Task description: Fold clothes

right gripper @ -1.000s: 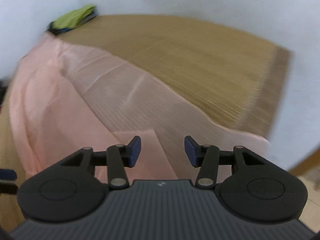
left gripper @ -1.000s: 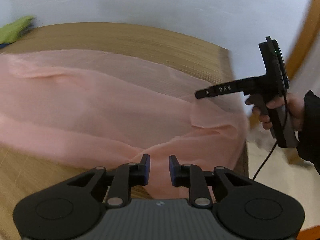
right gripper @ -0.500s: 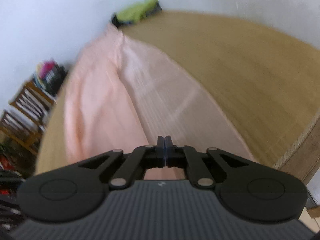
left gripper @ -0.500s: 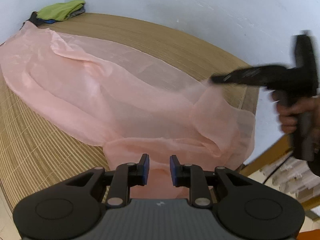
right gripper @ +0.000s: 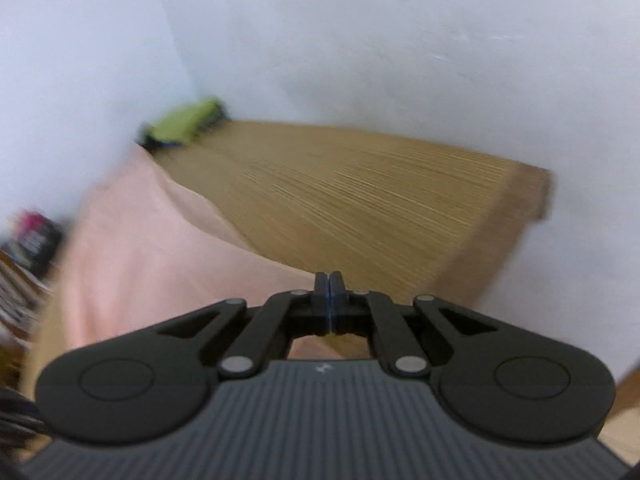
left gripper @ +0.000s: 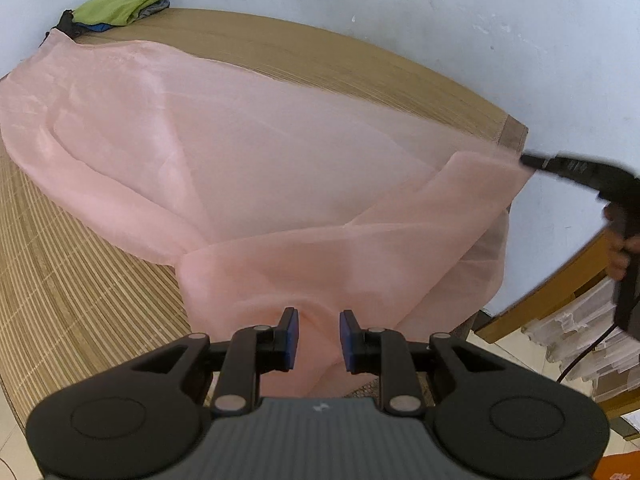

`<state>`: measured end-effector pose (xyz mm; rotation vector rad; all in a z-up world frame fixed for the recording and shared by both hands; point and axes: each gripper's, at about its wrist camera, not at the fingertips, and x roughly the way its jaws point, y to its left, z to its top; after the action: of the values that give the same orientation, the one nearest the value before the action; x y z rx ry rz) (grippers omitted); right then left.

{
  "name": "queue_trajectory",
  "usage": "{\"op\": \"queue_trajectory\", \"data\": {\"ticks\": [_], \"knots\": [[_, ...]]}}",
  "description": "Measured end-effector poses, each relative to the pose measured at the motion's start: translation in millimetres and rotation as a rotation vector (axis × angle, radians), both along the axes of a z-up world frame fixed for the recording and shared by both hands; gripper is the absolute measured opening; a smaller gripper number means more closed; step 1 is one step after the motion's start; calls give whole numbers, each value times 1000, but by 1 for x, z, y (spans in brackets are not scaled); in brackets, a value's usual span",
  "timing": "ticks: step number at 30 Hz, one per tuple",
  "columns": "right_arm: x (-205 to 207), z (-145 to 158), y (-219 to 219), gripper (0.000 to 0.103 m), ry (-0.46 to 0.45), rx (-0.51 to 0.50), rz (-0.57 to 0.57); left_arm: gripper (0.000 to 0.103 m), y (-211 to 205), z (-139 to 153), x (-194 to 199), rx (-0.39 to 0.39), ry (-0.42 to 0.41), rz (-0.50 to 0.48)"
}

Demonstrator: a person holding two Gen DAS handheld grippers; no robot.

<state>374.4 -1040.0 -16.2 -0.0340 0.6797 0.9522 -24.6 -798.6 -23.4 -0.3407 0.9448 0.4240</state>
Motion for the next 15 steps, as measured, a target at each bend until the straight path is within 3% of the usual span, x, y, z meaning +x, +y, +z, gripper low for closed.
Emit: {"op": "queue_trajectory", "data": {"ticks": [6,10,12,14,15], "knots": [[4,-37,13,7,1,-208,-59,25,6,1,-18,13,11,58],[-21,-17,23,10,-187,-219,-45,26,19,-2,-40,6,15,131],[-47,1,39,26,-326,-200,23,26,26,-6,-51,-5,15,151],[-74,17,58,68,-402,-173,143,29,33,-11,-58,-20,7,157],[-88,25,67,73,-433,-158,208,29,36,-14,-59,-26,0,159]]}}
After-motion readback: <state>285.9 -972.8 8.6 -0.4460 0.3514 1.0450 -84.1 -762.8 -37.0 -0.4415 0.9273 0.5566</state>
